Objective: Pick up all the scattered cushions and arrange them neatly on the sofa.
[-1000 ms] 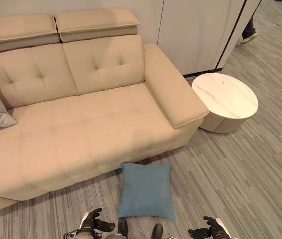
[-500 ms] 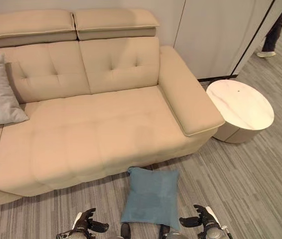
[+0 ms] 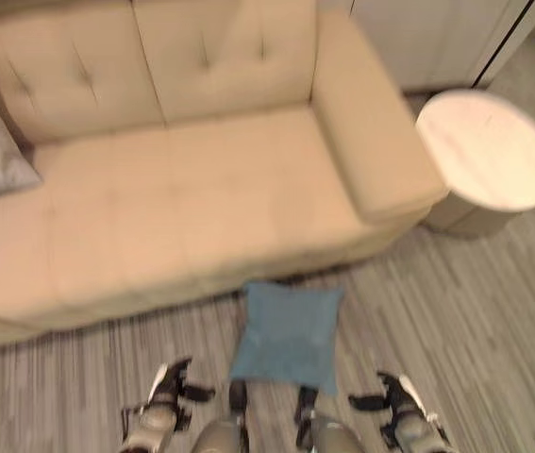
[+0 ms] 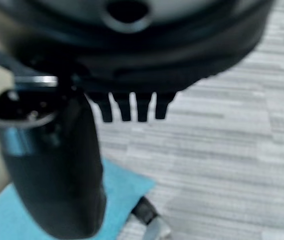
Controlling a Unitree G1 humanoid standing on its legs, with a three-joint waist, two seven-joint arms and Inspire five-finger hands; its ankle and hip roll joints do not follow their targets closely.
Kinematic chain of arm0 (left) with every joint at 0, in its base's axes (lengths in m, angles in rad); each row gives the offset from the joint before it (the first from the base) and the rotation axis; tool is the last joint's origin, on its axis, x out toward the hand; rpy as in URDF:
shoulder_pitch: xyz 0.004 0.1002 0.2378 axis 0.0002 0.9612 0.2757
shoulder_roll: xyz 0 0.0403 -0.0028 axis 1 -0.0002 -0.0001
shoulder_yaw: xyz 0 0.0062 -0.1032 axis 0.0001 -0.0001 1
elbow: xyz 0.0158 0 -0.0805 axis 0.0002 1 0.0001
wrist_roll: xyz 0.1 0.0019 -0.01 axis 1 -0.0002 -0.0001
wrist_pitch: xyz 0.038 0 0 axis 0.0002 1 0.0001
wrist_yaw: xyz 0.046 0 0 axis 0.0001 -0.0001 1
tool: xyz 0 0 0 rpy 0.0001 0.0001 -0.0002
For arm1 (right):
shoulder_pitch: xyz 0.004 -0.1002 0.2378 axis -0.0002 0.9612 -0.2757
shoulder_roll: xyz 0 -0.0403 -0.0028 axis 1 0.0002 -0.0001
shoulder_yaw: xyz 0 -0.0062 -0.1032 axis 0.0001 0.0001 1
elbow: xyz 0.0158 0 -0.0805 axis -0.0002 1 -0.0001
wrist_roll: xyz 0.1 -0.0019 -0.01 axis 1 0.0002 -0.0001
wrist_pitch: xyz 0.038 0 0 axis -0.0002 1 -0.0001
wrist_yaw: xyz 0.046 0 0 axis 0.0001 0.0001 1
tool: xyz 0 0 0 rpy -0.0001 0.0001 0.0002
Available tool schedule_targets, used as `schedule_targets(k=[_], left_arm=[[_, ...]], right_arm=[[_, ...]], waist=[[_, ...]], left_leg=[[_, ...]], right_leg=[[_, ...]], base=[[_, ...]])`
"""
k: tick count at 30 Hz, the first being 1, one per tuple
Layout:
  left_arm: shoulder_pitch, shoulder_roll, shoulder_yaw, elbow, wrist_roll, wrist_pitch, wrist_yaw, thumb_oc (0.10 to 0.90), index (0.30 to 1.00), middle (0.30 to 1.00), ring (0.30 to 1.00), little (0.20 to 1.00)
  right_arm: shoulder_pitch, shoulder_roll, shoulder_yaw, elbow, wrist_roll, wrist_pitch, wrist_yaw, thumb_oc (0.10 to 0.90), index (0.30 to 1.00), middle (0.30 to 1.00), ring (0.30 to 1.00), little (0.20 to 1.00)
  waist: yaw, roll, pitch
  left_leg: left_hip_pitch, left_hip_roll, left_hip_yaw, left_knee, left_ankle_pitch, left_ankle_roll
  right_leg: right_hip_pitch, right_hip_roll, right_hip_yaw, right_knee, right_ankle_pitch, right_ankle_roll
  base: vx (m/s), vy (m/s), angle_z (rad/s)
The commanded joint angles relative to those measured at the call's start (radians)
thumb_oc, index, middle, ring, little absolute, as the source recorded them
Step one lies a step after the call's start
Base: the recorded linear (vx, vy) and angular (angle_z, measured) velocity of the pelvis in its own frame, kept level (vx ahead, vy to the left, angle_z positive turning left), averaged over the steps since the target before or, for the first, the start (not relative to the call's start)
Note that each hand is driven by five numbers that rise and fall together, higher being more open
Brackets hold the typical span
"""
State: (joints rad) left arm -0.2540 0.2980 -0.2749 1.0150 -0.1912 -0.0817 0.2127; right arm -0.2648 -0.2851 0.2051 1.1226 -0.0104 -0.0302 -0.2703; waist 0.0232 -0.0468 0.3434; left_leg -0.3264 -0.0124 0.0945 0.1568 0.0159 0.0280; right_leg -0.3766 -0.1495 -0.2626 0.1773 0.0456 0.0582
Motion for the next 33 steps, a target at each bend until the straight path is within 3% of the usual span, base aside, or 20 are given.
schedule_targets(k=[1, 2, 3, 6, 8, 16, 25, 33], left_arm=[[-0.036, 0.015, 0.001, -0.08, -0.077, -0.074, 0.096, 0.8, 0.9, 0.9, 0.9, 0.9], [-0.037, 0.015, 0.001, -0.079, -0.077, -0.074, 0.096, 0.8, 0.9, 0.9, 0.9, 0.9], [-0.09, 0.024, -0.008, -0.105, -0.093, -0.079, 0.126, 0.8, 0.9, 0.9, 0.9, 0.9], [-0.152, 0.033, -0.02, -0.114, -0.105, -0.084, 0.154, 0.8, 0.9, 0.9, 0.9, 0.9], [-0.24, 0.053, -0.03, -0.141, -0.127, -0.086, 0.184, 0.8, 0.9, 0.9, 0.9, 0.9], [-0.464, 0.115, -0.043, -0.114, -0.137, -0.084, 0.287, 0.8, 0.9, 0.9, 0.9, 0.9], [-0.637, 0.143, -0.108, -0.091, -0.17, -0.073, 0.282, 0.8, 0.9, 0.9, 0.9, 0.9], [-0.774, 0.09, -0.155, -0.09, -0.249, -0.077, 0.281, 0.8, 0.9, 0.9, 0.9, 0.9]], right_arm=[[-0.018, -0.08, -0.018, -0.092, 0.118, -0.025, -0.111, 0.8, 0.9, 0.9, 0.9, 0.9], [-0.019, -0.081, -0.018, -0.092, 0.118, -0.025, -0.111, 0.8, 0.9, 0.9, 0.9, 0.9], [-0.071, -0.096, -0.033, -0.105, 0.167, -0.027, -0.143, 0.8, 0.9, 0.9, 0.9, 0.9], [-0.134, -0.109, -0.033, -0.121, 0.204, -0.037, -0.173, 0.8, 0.9, 0.9, 0.9, 0.9], [-0.235, -0.147, -0.021, -0.157, 0.23, -0.051, -0.212, 0.8, 0.9, 0.9, 0.9, 0.9], [-0.507, -0.218, 0.034, -0.16, 0.274, -0.083, -0.272, 0.8, 0.9, 0.9, 0.9, 0.9], [-0.706, -0.216, 0.126, -0.158, 0.349, -0.107, -0.24, 0.8, 0.9, 0.9, 0.9, 0.9], [-0.85, -0.092, 0.219, -0.198, 0.441, -0.128, -0.219, 0.8, 0.9, 0.9, 0.9, 0.9]], waist=[[-0.02, 0.02, -0.012], [-0.02, 0.02, -0.016], [-0.028, 0.03, -0.001], [-0.035, 0.044, 0.009], [-0.052, 0.067, 0.034], [-0.062, 0.09, 0.065], [-0.061, 0.096, 0.075], [-0.059, 0.096, 0.113]], left_leg=[[-0.205, -0.012, -0.014, 0.142, -0.107, -0.022], [-0.211, -0.012, -0.014, 0.146, -0.109, -0.022], [-0.333, 0.0, -0.013, 0.23, -0.121, -0.019], [-0.45, 0.012, -0.01, 0.306, -0.135, -0.015], [-0.636, 0.03, -0.008, 0.45, -0.163, -0.01], [-0.976, 0.063, -0.006, 0.725, -0.243, 0.0], [-1.157, 0.071, -0.026, 0.871, -0.294, 0.017], [-1.242, 0.072, -0.041, 0.944, -0.305, 0.017]], right_leg=[[-0.148, -0.021, 0.031, 0.176, -0.125, 0.022], [-0.154, -0.022, 0.031, 0.179, -0.126, 0.022], [-0.275, -0.028, 0.042, 0.258, -0.145, 0.009], [-0.394, -0.031, 0.061, 0.334, -0.168, -0.001], [-0.586, -0.029, 0.096, 0.477, -0.21, -0.024], [-0.922, -0.027, 0.144, 0.736, -0.286, -0.04], [-1.102, -0.039, 0.169, 0.873, -0.333, -0.053], [-1.187, -0.04, 0.182, 0.943, -0.339, -0.053]], base=[[-0.12, -0.03, 0.09], [-0.25, -0.054, 0.07], [-0.17, -0.031, 0.05], [-0.13, -0.027, -0.07], [-0.15, -0.039, -0.09], [0.02, -0.027, -0.17], [0.05, -0.037, -0.02], [0.02, -0.01, 0.03]])
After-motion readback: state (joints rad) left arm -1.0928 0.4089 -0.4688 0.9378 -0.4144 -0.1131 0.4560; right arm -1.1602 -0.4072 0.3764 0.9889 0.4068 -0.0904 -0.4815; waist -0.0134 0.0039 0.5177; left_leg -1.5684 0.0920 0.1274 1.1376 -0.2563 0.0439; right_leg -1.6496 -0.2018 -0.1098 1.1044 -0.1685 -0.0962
